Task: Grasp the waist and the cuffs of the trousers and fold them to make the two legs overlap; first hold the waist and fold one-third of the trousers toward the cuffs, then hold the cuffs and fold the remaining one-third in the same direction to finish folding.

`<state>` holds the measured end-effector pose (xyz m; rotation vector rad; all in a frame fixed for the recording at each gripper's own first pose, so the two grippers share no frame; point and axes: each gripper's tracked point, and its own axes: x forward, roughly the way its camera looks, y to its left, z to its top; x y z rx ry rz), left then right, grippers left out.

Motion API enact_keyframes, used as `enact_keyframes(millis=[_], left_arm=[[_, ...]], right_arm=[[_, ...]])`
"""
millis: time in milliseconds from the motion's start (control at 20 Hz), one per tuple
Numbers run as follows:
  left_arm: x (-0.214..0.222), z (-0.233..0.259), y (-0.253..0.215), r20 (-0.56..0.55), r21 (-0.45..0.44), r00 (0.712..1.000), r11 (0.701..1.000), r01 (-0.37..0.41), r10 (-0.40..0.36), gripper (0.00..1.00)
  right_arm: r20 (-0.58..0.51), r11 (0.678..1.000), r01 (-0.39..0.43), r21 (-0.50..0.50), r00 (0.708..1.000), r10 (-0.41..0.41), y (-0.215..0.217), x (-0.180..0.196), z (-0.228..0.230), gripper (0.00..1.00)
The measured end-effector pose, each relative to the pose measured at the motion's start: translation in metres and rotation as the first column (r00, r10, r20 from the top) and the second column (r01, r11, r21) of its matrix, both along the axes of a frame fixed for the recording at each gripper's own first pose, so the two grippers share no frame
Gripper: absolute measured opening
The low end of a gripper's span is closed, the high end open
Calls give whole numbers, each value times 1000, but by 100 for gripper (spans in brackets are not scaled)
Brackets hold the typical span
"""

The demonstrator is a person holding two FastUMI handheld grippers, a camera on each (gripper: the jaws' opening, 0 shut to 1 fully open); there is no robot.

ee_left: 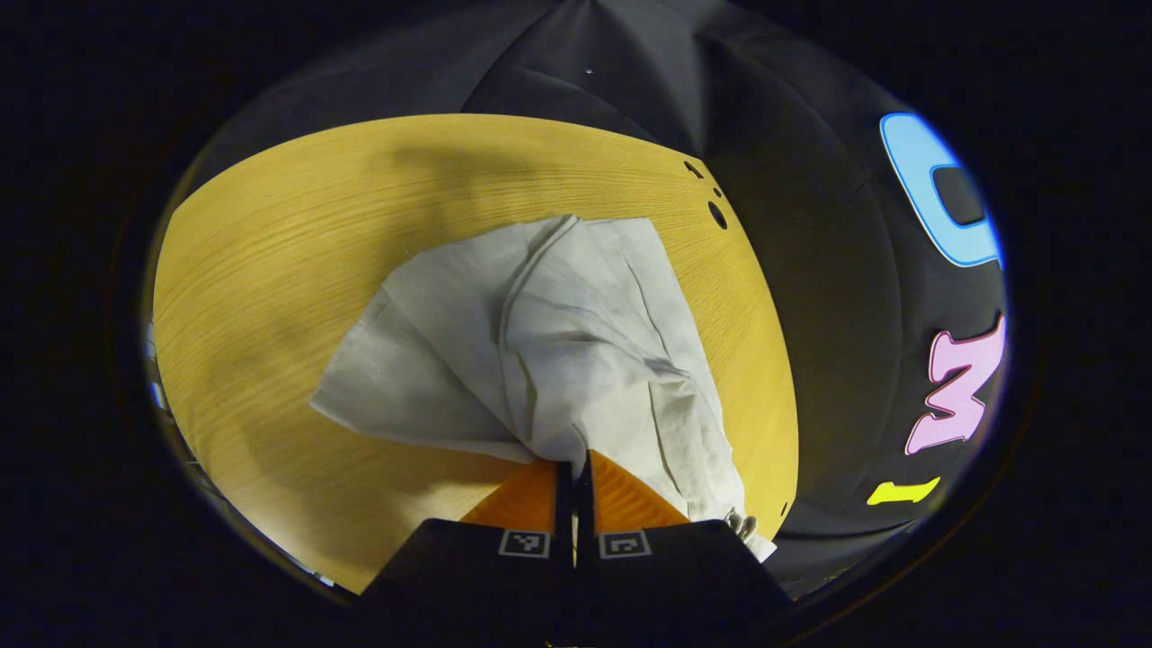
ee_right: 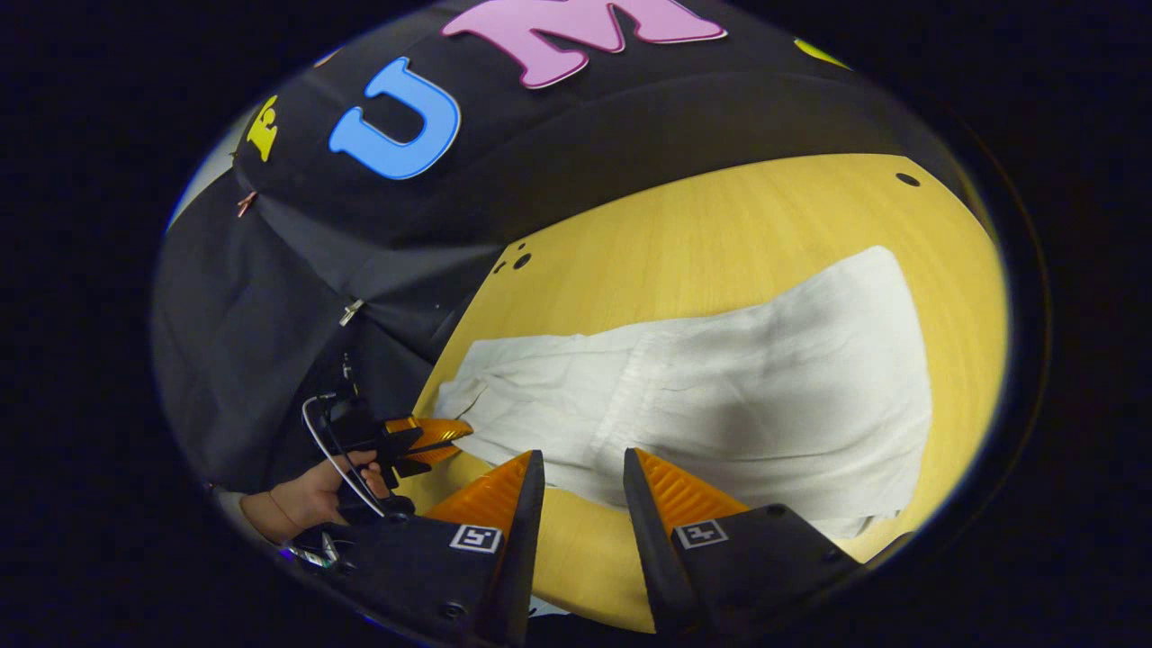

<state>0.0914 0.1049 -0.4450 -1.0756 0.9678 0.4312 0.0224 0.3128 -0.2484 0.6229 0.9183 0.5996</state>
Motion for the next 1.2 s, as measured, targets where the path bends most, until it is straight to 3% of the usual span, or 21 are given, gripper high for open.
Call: enact_keyframes(millis=[300, 600, 800, 950, 1200], left_arm=[[26, 43, -3, 91, 49, 996, 999, 0, -4, 6], [65, 105, -43, 213, 249, 959, 959, 133, -188, 6], [87, 142, -88, 275, 353, 907, 911, 214, -320, 6], [100, 160, -136, 302, 407, 850, 864, 295, -432, 5], [104, 164, -226, 332, 407, 761, 812, 417, -557, 5]], right_arm=[[-70, 975, 218, -49, 973, -221, -112, -3, -14, 55], [-79, 928, 357, -109, 927, -366, -189, -13, -30, 55], [-137, 899, 387, -204, 898, -418, -229, -34, -58, 55], [-164, 887, 412, -208, 879, -447, -245, -45, -66, 55], [-155, 865, 454, -213, 858, -489, -275, -50, -66, 55]])
